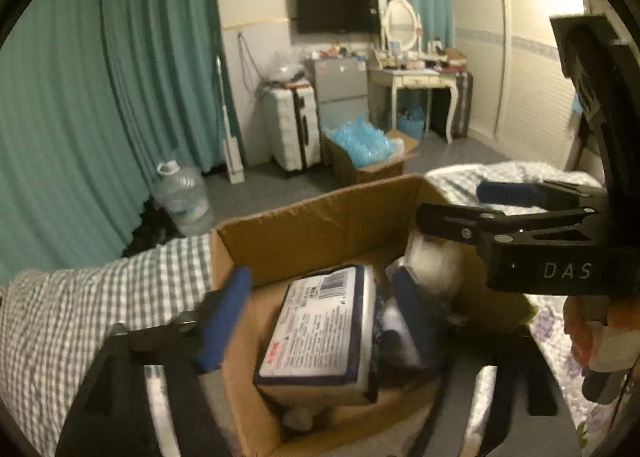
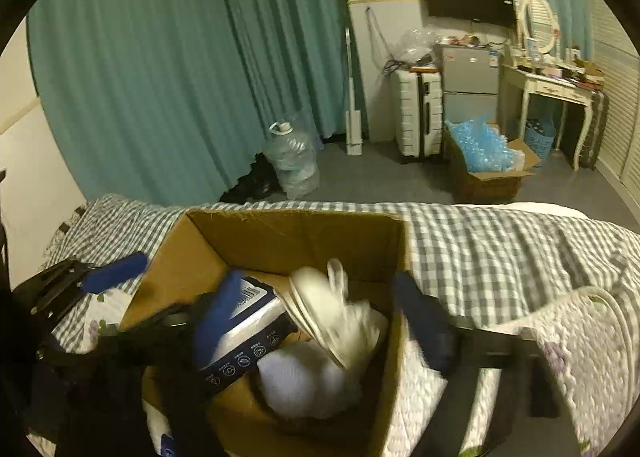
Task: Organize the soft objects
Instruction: 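Lower both held items into the cardboard box and open both tools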
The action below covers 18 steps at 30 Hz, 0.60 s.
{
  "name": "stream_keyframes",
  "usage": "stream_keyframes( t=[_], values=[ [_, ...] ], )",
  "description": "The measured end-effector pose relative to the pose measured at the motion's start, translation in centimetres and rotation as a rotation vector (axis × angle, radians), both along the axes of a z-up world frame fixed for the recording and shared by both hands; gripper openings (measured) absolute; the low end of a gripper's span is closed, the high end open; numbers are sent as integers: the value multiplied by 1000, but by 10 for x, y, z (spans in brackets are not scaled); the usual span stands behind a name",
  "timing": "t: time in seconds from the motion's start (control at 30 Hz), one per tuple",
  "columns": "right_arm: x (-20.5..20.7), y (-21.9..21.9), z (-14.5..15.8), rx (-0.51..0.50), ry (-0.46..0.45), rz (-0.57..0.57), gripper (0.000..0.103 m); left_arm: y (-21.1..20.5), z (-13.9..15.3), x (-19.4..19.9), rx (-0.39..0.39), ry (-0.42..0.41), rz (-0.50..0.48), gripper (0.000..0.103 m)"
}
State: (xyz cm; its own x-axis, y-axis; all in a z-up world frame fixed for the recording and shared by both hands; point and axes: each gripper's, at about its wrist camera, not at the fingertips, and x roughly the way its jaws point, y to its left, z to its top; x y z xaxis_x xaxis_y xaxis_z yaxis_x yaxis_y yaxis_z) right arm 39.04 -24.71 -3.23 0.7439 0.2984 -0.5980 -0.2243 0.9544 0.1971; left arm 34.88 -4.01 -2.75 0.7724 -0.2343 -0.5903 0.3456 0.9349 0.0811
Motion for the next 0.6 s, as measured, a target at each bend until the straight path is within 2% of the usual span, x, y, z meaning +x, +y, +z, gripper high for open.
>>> stream_keyframes(
  t=[0.1,0.23,0.37,0.47,0.53,0.6],
  values=[
    [-16,-5,16,-19,-7,-17,87,5,22,-25,-20,-23,-27,80],
    [-57,-6,53,-48,-42,-25,89,16,59,-64,-33,-86,3,86],
    [-110,-7,97,-50,-51,-12,89,31,98,-115,-37,-137,14,86],
    [-159,-1,129,-108,-90,-20,94,37,120,-156,-14,-191,18,86],
    [-186,4,144,-133,-112,-15,95,42,129,-180,-6,-212,21,86],
    [-214,9,155,-151,-129,-24,101,49,133,-204,-4,-223,34,90]
  ],
)
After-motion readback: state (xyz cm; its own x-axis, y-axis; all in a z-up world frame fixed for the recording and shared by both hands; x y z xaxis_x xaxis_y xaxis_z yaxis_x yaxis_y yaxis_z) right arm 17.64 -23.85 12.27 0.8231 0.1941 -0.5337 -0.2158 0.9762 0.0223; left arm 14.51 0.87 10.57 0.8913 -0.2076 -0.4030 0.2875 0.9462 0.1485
